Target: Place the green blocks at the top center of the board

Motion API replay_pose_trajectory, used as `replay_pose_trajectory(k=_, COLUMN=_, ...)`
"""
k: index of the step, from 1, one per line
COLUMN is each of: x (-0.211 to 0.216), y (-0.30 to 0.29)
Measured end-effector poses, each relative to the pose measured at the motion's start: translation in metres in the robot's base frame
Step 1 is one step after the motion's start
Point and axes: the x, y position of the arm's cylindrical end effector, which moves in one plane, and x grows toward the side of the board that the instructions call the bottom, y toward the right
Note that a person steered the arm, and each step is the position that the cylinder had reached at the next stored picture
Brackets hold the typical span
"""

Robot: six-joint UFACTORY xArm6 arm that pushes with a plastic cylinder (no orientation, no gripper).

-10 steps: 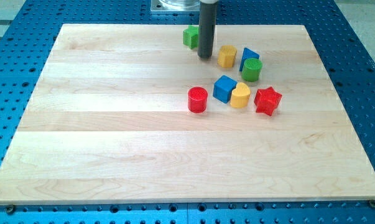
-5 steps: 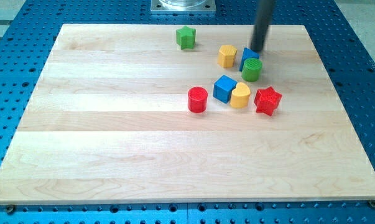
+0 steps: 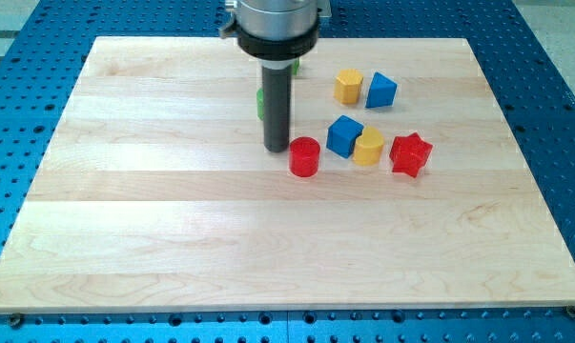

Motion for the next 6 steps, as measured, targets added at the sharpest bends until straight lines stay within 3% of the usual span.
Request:
replay_pose_trajectory(k=2, x=-0.087, y=-0.003)
replay_pose_trajectory(k=6, x=-0.088, y=-0.003)
